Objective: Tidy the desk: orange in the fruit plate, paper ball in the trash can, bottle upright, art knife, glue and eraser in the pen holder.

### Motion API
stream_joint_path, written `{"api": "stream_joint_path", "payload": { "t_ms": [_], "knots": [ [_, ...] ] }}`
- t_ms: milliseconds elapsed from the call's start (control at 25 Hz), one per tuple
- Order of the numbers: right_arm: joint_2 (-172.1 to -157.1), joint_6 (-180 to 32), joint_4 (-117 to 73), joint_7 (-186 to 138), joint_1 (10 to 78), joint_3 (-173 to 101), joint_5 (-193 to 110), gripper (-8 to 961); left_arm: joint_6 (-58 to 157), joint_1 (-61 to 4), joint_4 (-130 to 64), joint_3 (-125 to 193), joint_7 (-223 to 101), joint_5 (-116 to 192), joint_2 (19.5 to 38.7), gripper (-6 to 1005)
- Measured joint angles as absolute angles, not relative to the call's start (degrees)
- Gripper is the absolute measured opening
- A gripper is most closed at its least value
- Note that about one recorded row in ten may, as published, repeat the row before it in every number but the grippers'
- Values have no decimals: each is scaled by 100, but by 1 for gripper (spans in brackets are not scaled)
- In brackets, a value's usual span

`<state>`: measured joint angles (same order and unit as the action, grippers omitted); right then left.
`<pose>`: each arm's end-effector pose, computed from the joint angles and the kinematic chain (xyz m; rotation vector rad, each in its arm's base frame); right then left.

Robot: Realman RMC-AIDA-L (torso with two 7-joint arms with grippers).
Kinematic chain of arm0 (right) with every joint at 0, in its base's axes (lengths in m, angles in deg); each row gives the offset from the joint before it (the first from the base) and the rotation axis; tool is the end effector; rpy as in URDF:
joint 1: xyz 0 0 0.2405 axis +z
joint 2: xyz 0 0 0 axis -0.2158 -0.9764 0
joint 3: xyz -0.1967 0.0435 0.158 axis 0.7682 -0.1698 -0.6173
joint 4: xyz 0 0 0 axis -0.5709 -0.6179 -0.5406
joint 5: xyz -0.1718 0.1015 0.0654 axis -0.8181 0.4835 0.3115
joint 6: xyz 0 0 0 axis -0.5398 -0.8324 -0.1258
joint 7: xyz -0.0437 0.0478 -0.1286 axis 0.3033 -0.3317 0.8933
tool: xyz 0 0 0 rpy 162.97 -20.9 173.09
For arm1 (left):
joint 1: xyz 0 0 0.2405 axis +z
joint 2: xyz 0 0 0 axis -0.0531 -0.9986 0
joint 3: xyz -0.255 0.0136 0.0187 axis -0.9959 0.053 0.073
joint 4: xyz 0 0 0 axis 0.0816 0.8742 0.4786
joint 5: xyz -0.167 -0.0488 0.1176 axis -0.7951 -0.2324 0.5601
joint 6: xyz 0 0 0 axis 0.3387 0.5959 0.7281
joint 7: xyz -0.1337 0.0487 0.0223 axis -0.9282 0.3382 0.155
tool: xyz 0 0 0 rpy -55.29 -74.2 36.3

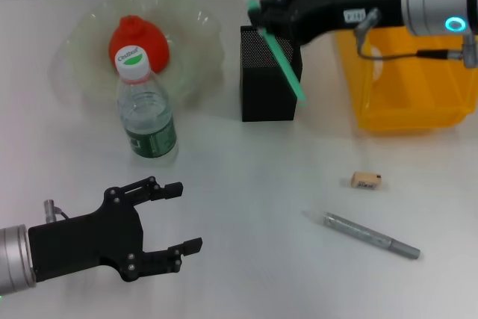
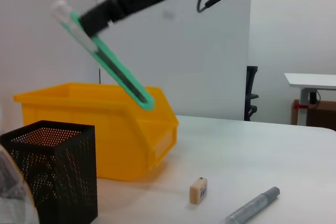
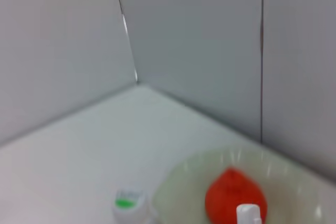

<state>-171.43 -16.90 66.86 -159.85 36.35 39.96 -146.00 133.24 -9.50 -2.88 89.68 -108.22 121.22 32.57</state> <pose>0.0935 0.3512 0.0166 -2.5995 0.6015 0.4461 -0.3059 0.2277 -0.0358 -2.7447 -0.2316 -0.7826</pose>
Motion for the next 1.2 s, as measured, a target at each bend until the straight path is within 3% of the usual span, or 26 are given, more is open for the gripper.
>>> {"api": "stream_joint_path", "payload": {
  "t_ms": [520,1200],
  "knots": [
    [-17137,-3011,4374,-11333,3522,3993,-10722,164,13314,-961,-288,8967,-10839,12124,3257,813],
    [-17152,-2956,1476,-8135,4157,3940,-8355,169,13278,-943,-288,8967,-10848,12133,3265,812]
  ]
}}
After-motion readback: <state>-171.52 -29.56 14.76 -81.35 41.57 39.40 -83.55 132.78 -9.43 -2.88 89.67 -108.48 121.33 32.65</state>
